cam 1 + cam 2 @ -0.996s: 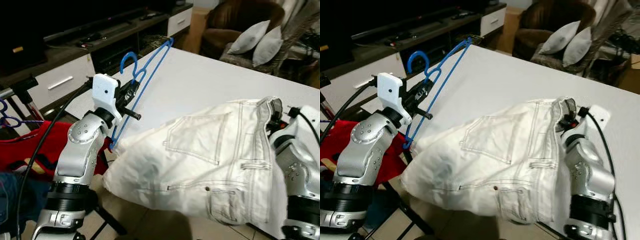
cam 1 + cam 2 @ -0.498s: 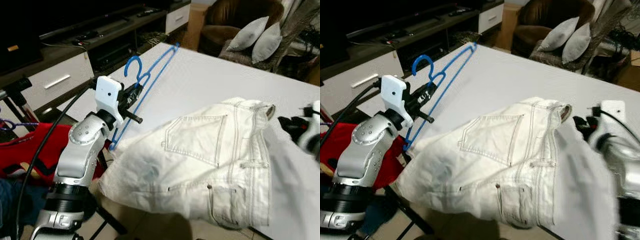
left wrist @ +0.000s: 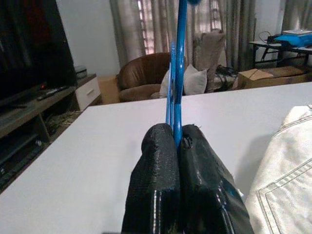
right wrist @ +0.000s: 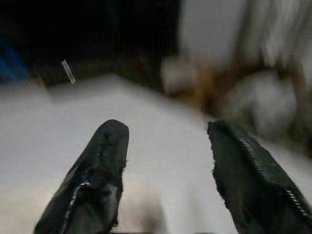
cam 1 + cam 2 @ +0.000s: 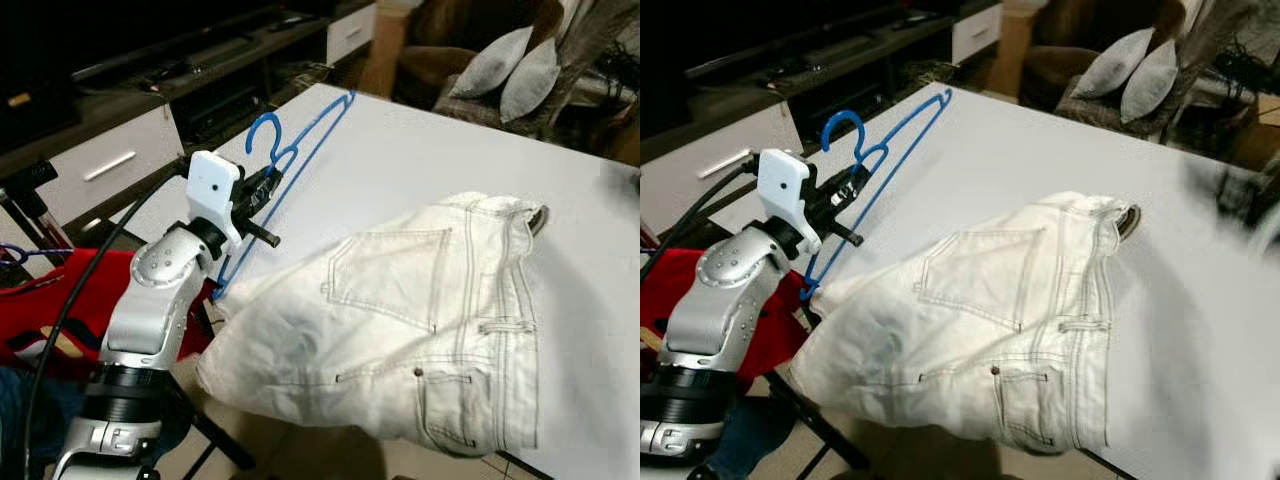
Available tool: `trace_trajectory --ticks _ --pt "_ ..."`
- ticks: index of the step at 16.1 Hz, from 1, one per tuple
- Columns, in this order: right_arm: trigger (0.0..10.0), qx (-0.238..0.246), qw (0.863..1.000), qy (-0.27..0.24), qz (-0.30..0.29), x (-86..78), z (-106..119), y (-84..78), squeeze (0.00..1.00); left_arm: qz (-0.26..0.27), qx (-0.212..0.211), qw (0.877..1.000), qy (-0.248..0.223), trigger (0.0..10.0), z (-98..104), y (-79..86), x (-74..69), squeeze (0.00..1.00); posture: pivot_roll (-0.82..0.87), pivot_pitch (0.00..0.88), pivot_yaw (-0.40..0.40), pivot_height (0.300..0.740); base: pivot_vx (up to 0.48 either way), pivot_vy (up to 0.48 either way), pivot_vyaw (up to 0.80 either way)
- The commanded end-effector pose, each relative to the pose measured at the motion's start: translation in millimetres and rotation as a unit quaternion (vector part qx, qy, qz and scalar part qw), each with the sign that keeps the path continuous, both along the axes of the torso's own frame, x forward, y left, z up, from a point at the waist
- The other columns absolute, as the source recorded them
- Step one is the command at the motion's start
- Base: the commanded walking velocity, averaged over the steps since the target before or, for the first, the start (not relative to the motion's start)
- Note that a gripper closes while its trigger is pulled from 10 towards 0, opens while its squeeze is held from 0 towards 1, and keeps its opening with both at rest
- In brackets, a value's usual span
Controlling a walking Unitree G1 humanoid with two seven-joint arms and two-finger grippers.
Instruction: Hang hanger
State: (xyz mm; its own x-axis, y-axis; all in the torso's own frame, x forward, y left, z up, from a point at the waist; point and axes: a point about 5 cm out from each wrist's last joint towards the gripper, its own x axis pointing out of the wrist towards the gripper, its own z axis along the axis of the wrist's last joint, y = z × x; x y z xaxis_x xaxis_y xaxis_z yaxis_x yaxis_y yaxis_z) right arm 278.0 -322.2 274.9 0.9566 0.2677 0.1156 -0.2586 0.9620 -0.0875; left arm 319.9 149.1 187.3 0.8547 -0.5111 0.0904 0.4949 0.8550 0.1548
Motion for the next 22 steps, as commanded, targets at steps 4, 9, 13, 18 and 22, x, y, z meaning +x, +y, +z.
trace_trajectory --ticks 4,9,13,18,22 --pt "10.0 -0.056 0.982 0.035 0.174 26.3 -12.7 69.2 1.00 -0.031 -0.006 0.999 -0.017 10.0 15.0 8.2 0.8 0.00 -0.05 0.000 0.007 0.740 0.000 0.000 0.00" --pt "10.0 -0.166 0.947 0.151 0.228 65.6 -81.0 113.9 0.71 -0.101 0.013 0.995 -0.019 10.0 29.9 27.4 -1.5 0.00 -0.04 0.000 0.000 0.740 0.000 0.000 0.00" --pt "10.0 -0.238 0.892 0.230 0.309 60.2 -119.4 127.9 0.00 -0.162 -0.004 0.987 -0.019 10.0 39.2 22.4 -10.1 0.00 -0.03 0.000 -0.004 0.740 0.000 0.000 0.00" --pt "10.0 -0.286 0.835 0.282 0.376 48.0 -159.6 135.6 0.00 -0.177 0.002 0.984 -0.008 10.0 33.2 16.8 -10.5 0.00 -0.04 0.000 0.005 0.740 0.000 0.000 0.00" --pt "10.0 -0.269 0.854 0.259 0.363 57.3 -162.6 151.4 0.00 -0.188 0.009 0.982 -0.003 10.0 31.2 12.1 -13.0 0.00 -0.04 0.000 0.003 0.740 0.000 0.000 0.00"
